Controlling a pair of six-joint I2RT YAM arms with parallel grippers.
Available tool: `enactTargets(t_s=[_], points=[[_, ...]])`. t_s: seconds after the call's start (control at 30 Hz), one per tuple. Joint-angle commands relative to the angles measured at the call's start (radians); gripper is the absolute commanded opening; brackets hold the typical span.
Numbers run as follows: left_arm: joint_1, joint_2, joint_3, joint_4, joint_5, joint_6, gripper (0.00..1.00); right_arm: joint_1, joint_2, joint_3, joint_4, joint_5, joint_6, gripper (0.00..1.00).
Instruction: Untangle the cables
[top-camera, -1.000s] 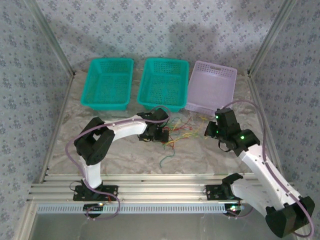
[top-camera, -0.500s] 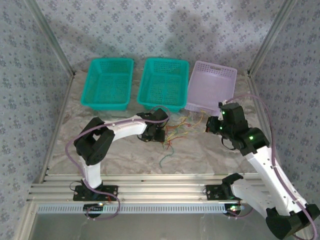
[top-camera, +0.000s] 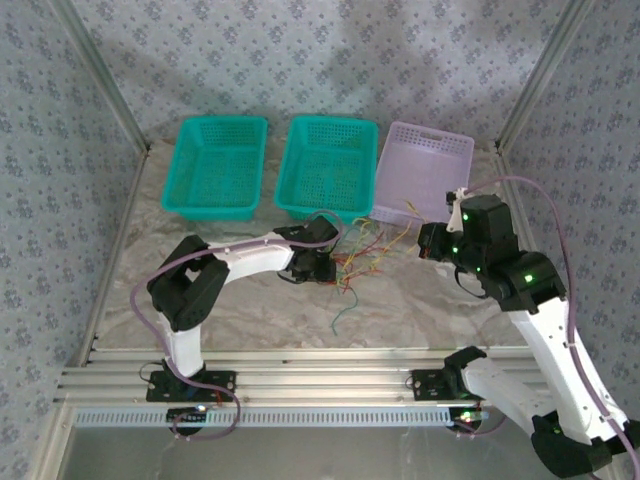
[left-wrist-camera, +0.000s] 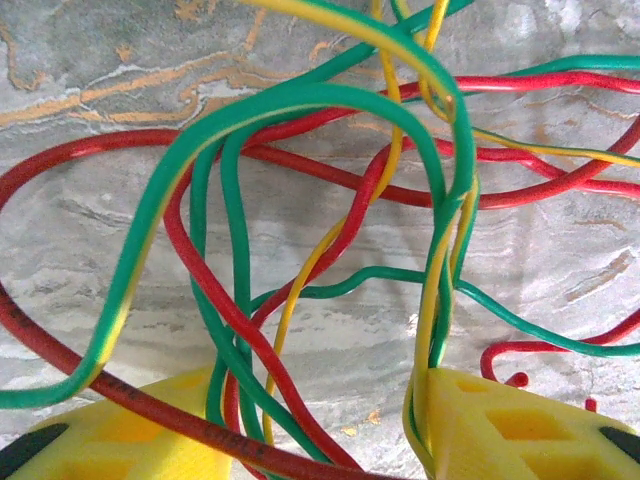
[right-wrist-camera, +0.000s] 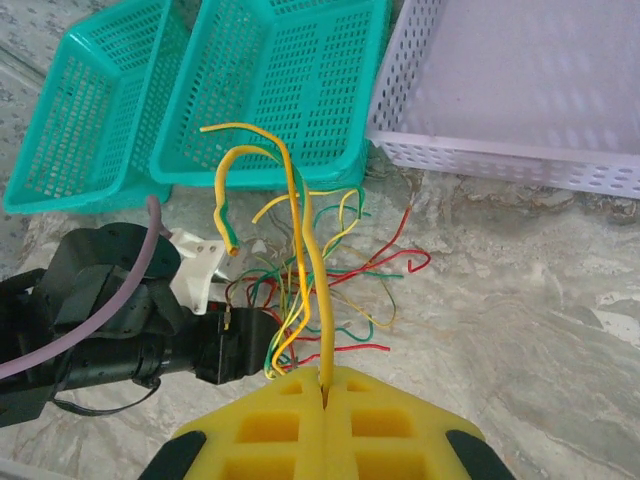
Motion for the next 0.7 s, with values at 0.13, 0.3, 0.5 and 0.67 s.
enactTargets(t_s=[0.13, 0.3, 0.5, 0.67], points=[[0.046, 0.003, -0.089, -0.110, -0.082, 0.016, 0.49, -0.011, 0.010, 0.179, 0.041, 0.019, -0.032, 0.00], [0.066, -0.009, -0.116, -0.100, -0.084, 0.018, 0.46, -0.010, 0.038, 0.262, 0.019, 0.021, -0.052, 0.00], [0.079, -0.028, -0.133, -0.100, -0.085, 0.021, 0.32, -0.013, 0.062, 0.337, 0.009, -0.008, -0.065, 0.00], [0.096, -0.066, -0.144, -0.110, -0.086, 0.021, 0.14, -0.012, 0.085, 0.357, -0.016, -0.013, -0.078, 0.00]])
